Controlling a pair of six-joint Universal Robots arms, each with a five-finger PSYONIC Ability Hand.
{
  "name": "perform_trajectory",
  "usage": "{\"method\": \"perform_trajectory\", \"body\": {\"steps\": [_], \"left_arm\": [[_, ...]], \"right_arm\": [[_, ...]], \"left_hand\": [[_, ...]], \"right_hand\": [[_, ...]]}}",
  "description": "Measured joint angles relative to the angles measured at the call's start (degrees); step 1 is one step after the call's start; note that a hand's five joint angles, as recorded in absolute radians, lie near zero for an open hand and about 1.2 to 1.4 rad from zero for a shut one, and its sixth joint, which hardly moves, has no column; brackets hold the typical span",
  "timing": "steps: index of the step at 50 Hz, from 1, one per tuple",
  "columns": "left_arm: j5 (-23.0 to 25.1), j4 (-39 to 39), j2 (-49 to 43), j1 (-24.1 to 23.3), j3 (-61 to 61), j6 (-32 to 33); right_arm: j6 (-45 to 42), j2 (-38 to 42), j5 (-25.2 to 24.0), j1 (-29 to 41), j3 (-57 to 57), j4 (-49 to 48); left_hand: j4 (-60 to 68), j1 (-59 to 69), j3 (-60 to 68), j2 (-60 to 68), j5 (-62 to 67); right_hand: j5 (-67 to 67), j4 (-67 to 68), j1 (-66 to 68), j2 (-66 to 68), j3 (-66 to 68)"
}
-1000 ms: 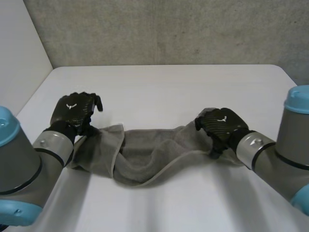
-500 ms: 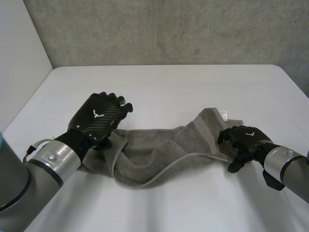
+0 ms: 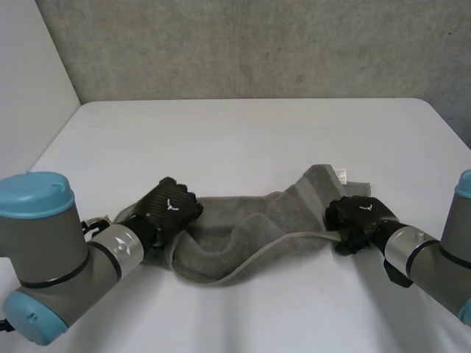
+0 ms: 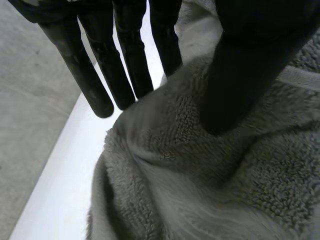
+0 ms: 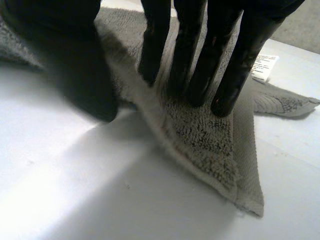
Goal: Fold the towel.
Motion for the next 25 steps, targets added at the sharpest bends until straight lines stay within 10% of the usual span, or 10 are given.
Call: {"method": "perform_trajectory", "body": {"steps": [16, 25], "left_arm": [[-1.08, -0.15, 5.48, 0.24, 3.70, -1.81], [-6.62, -0.37, 13.35, 2.36, 6.36, -16.98]], "right_arm": [[-3.86, -7.61, 0.32, -0.49, -6.00, 0.11], [-23.44, -15.92, 5.36, -0.43, -16.29, 14.86]], "left_hand": [[20.49, 15.44, 19.58, 19.60, 18.76], [20.76, 15.46, 19.80, 19.75, 19.15]], "right_hand": [[11.83, 11.96, 7.08, 10.20, 10.72], [11.89, 12.00, 7.08, 10.20, 10.90]]}}
